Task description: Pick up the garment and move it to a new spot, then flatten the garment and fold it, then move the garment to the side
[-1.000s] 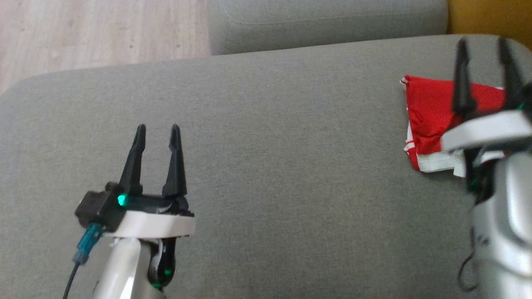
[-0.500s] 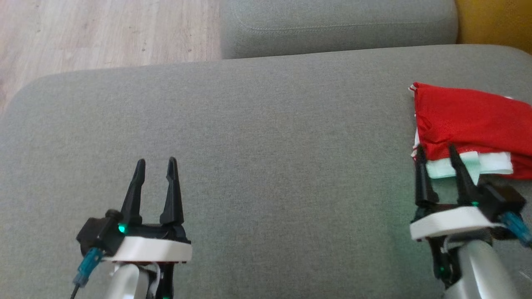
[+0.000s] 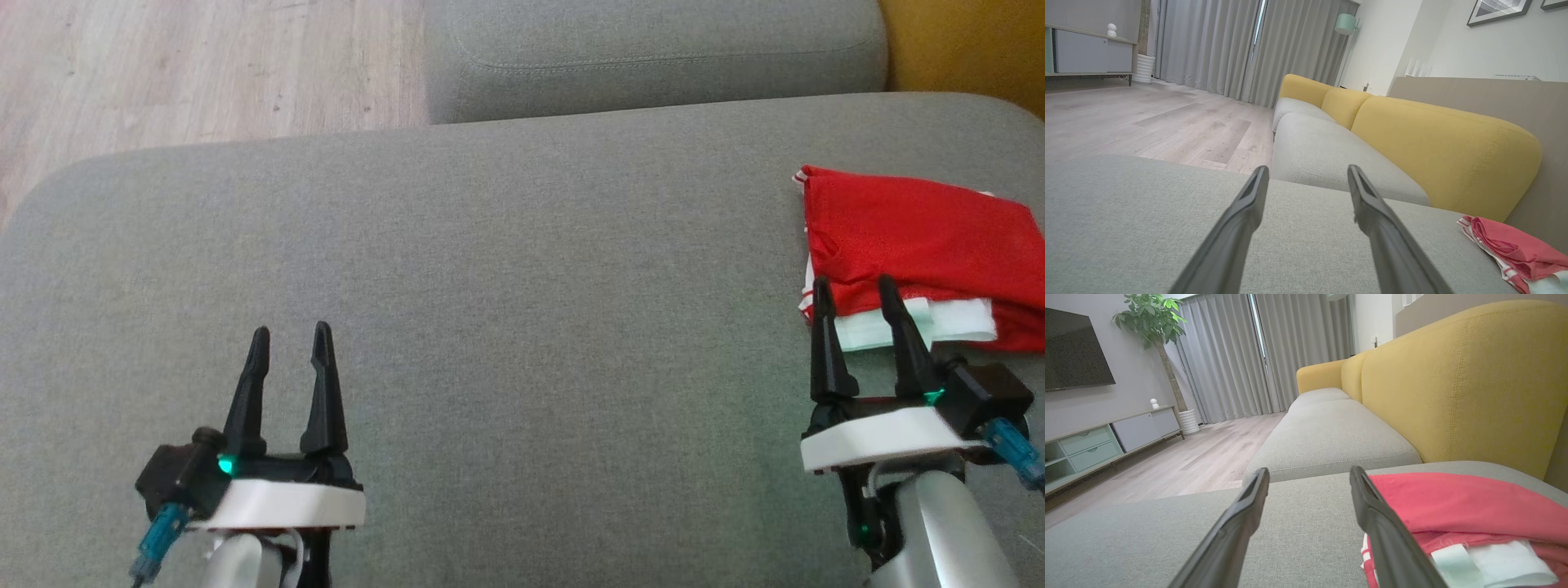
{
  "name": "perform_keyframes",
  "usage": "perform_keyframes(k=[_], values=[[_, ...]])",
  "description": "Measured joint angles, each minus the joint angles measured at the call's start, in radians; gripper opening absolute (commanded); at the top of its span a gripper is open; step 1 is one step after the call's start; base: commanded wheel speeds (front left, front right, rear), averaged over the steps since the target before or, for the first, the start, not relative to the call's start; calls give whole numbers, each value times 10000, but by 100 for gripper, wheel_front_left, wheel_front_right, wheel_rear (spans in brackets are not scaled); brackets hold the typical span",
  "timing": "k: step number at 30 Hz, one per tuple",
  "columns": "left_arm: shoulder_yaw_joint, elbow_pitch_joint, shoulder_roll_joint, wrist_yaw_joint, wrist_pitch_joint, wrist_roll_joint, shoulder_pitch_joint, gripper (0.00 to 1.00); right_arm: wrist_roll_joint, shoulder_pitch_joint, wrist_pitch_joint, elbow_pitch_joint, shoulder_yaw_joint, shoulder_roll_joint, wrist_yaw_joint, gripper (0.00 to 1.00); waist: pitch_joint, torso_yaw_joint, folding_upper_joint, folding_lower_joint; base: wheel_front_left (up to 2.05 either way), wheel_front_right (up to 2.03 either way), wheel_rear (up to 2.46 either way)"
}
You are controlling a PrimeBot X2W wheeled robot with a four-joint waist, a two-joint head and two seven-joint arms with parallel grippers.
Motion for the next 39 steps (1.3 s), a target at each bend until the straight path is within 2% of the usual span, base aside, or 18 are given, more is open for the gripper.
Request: perform_keyframes(k=[5, 6, 14, 39], values=[[4, 6, 0, 0, 0, -29, 27, 100, 10, 2, 0, -44, 109, 0, 0, 100, -43, -45, 0, 0, 0, 0, 0], [27, 0, 0, 0, 0, -130, 30, 0, 10, 2, 0, -44, 142, 0, 0, 0, -44, -56, 0, 0, 0, 0, 0], [-38, 901, -12, 13, 90, -502, 669, 0, 209, 725, 94, 882, 213, 12, -2, 0, -53, -70, 0, 0, 0, 0, 0], [251, 901, 10, 13, 709, -3005, 628, 0, 3026, 733, 788, 725, -77, 12, -4, 0, -110, -78, 0, 0, 0, 0, 0]])
